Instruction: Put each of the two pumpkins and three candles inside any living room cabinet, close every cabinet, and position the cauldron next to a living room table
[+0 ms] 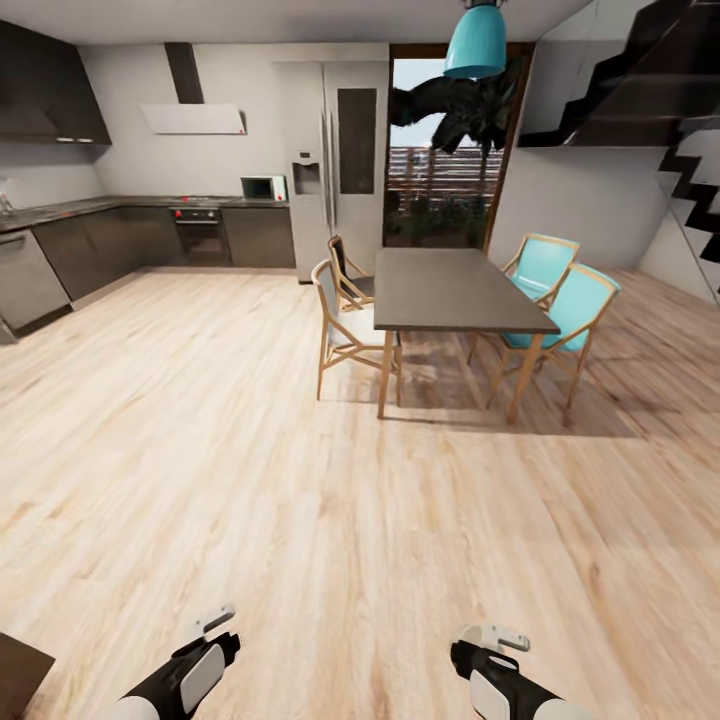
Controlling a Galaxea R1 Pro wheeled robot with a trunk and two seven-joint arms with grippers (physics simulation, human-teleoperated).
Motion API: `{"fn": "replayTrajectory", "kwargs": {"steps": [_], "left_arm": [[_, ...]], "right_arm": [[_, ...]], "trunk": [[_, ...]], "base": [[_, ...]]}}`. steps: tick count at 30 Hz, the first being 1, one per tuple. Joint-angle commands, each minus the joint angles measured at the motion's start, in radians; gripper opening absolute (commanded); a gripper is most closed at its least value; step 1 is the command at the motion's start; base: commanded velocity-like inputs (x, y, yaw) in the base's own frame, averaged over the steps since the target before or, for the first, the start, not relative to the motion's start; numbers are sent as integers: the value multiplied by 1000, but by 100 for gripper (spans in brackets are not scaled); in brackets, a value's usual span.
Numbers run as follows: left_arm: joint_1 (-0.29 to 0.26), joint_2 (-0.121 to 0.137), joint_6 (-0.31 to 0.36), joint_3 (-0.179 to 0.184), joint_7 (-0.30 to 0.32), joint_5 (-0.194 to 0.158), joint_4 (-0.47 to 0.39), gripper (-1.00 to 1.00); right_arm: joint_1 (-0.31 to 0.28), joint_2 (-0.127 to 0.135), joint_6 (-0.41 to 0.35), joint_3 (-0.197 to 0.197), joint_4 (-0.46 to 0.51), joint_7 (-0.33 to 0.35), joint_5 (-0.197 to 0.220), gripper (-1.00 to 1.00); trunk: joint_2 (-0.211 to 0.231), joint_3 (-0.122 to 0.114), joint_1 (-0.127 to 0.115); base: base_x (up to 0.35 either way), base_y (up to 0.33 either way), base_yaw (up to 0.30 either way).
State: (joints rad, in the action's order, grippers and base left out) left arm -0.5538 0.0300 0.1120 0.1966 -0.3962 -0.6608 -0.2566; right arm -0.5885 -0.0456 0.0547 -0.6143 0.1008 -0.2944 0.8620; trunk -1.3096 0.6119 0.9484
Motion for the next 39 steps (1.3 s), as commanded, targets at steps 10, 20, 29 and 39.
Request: {"fn": "replayTrajectory", "kwargs": {"steps": [10,20,29,39], "left_arm": [[0,1,7,8,-7,-5,4,100],[0,1,8,9,-7,-5,5,100],[0,-1,8,9,-7,-5,5,100],[0,-25,6,8,-7,-5,5,100]], "right_arm": [[-1,0,4,-10,0,-3,9,-100],[-1,0,4,-10,0,-3,9,-100],[-1,0,4,-10,0,-3,9,-100],[-1,0,4,-10,0,-3,10,-100]], "trunk": [[63,-27,-35],[133,-59,-73],[196,-87,-107],[266,-118,-146]], "base": [[0,0,291],[0,0,291],[0,0,291],[0,0,290]]}}
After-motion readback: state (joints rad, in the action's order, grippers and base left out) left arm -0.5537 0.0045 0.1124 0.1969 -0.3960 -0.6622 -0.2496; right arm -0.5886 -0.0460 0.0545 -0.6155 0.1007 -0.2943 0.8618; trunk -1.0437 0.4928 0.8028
